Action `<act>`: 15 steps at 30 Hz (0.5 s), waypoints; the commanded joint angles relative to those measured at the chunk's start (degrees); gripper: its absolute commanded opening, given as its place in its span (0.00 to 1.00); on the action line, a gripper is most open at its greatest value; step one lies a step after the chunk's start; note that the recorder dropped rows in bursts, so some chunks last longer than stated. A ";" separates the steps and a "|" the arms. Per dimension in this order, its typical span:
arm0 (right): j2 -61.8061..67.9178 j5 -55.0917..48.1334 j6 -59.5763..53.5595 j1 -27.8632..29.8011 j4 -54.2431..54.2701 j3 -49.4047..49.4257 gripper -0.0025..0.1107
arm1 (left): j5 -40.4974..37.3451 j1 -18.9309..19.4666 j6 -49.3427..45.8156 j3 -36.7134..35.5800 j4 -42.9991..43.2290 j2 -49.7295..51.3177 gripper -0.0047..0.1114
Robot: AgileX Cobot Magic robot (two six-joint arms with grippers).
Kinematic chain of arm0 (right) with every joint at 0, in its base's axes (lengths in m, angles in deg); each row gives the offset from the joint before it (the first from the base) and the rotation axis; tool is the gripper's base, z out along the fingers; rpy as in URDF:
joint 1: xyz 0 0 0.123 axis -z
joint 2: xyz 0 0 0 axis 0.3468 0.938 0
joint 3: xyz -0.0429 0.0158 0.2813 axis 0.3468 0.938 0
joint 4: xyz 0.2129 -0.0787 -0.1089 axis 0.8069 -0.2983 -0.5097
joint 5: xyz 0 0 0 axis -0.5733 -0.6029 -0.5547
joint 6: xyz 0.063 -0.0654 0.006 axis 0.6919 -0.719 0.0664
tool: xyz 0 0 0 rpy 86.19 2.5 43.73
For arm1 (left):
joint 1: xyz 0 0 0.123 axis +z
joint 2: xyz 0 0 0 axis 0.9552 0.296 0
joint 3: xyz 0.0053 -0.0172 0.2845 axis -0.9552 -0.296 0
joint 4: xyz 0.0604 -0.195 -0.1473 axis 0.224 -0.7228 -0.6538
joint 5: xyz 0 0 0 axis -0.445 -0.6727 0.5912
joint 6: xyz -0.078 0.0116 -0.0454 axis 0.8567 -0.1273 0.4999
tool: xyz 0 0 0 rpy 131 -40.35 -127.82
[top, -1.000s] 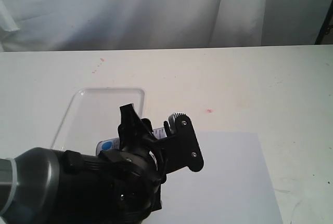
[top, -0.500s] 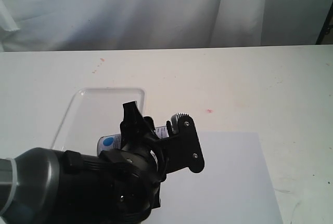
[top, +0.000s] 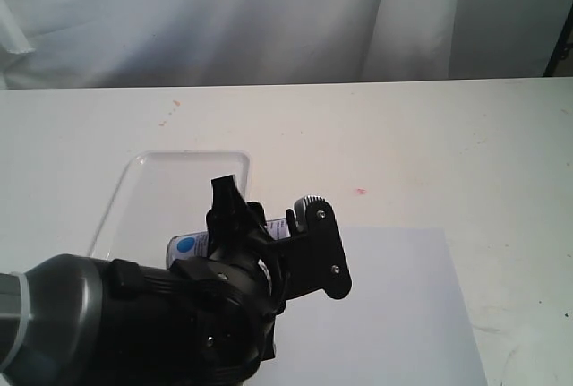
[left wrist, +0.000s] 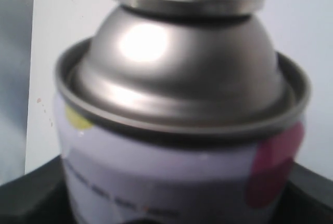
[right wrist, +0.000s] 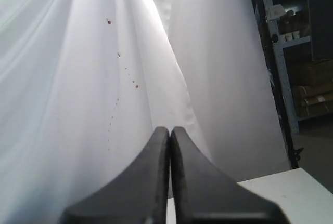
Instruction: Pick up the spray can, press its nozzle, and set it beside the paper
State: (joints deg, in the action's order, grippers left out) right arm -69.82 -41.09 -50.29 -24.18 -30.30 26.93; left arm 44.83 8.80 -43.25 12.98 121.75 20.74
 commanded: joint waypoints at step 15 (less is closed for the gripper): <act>41.76 -19.49 -0.80 -9.29 0.10 -19.62 0.02 | -2.53 -0.27 -1.13 0.63 0.80 -0.45 0.04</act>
State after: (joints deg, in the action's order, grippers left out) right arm -33.00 -58.53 -50.51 -32.19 -30.16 8.91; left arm 44.43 8.80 -44.13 12.98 121.66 20.74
